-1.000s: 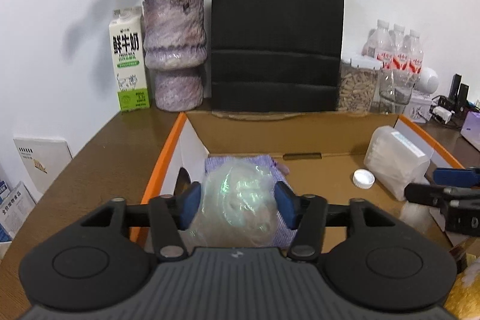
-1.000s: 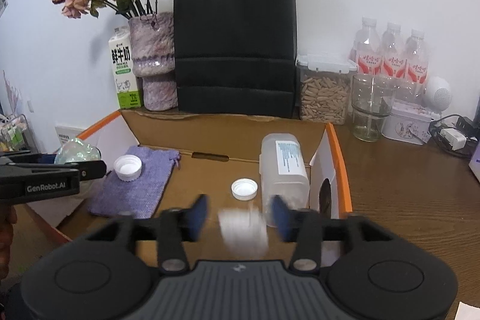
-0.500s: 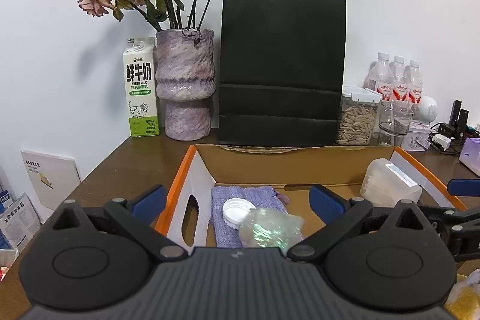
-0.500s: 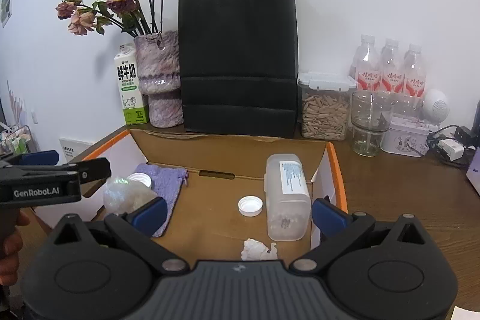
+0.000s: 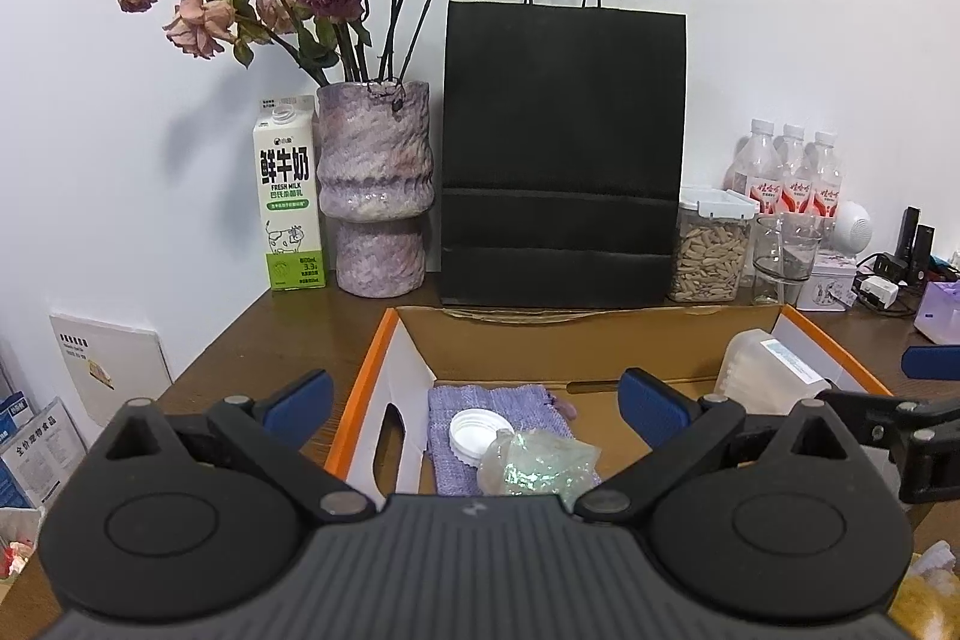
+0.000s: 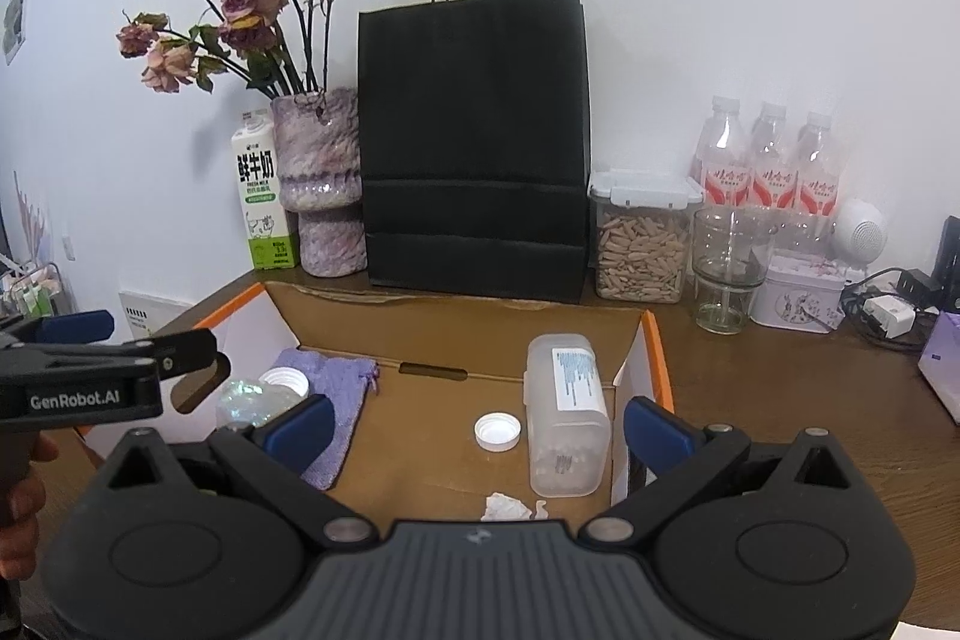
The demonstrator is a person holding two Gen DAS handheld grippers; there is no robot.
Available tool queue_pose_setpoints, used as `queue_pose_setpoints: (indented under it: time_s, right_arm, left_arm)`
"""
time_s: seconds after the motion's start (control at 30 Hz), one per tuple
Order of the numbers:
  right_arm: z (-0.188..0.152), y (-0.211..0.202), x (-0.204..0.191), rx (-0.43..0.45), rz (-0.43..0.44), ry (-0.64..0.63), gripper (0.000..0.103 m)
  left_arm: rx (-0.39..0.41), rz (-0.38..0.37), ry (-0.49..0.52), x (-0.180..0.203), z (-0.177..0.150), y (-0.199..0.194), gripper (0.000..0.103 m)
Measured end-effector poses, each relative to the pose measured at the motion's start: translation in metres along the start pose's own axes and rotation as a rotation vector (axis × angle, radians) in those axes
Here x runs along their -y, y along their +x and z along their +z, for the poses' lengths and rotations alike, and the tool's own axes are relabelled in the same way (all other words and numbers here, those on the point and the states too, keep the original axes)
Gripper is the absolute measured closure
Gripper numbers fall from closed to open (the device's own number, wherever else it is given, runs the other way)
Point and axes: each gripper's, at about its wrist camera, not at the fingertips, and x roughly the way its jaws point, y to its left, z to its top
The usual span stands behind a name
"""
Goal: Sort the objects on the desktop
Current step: 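Withdraw both open tools from the box toward the plush toy and white lids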
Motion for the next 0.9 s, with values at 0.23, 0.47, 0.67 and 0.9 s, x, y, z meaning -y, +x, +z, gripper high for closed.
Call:
queue_pose_setpoints:
  time_s: [0.23,0.47,0.67,0.9]
  right_arm:
    - [0.002,-0.017,-0.003,0.021,-0.001,-0.006,0.000]
    - [0.000,-0.039,-0.007,0.038,-0.004,-0.020,0.000]
    - [-0.003,-0.061,-0.011,0.055,-0.005,-0.031,0.000]
    - [-0.013,-0.088,-0.013,0.061,0.009,-0.035,0.000]
  left_arm:
    - [0.015,0.003,-0.003,-0.003,0.002,-0.017,0.000]
    - [0.030,0.004,-0.004,-0.005,0.002,-0.039,0.000]
    - [0.043,-0.002,-0.005,-0.007,-0.001,-0.060,0.000]
    - [0.066,-0.030,-0.056,-0.015,-0.007,-0.089,0.000]
